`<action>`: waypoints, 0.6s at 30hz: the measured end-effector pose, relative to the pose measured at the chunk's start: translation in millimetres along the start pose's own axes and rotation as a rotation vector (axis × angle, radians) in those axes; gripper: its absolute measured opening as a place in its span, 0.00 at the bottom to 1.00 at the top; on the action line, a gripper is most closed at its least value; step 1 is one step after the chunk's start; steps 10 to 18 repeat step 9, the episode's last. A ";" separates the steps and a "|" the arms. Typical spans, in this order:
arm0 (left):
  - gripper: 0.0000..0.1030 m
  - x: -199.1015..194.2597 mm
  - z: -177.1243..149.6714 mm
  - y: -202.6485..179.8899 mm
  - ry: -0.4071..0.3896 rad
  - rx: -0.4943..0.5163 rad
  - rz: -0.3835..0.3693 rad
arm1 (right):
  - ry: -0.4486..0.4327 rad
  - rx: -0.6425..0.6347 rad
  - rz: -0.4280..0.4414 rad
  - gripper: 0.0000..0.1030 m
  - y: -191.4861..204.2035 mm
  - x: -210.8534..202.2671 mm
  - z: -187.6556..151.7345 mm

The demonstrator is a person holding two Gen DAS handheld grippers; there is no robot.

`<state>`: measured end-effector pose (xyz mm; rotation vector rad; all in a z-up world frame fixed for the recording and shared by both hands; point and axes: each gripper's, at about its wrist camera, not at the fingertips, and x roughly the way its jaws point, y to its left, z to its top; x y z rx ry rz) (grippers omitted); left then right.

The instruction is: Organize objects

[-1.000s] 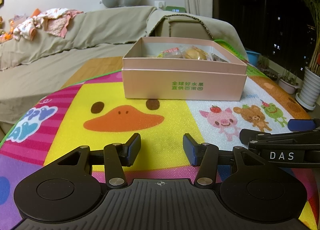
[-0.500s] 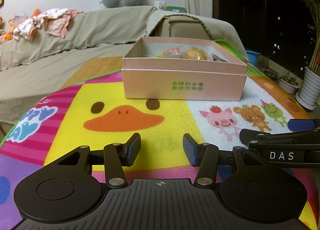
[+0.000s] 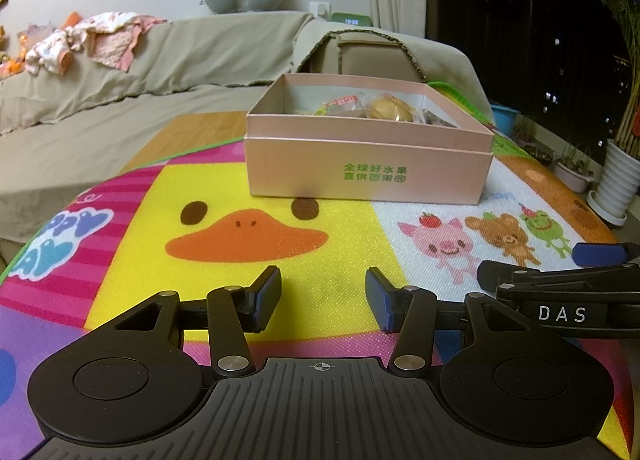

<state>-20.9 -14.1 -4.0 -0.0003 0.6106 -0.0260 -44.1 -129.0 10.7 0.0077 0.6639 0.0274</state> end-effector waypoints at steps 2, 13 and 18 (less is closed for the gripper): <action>0.51 -0.1 0.0 0.7 0.000 -0.005 -0.004 | 0.000 0.000 0.000 1.00 0.1 0.1 0.0; 0.51 0.5 0.3 3.2 0.000 -0.016 -0.012 | 0.000 0.000 0.000 1.00 0.3 0.1 0.0; 0.51 0.5 0.3 3.2 0.000 -0.016 -0.012 | 0.000 0.000 0.000 1.00 0.3 0.1 0.0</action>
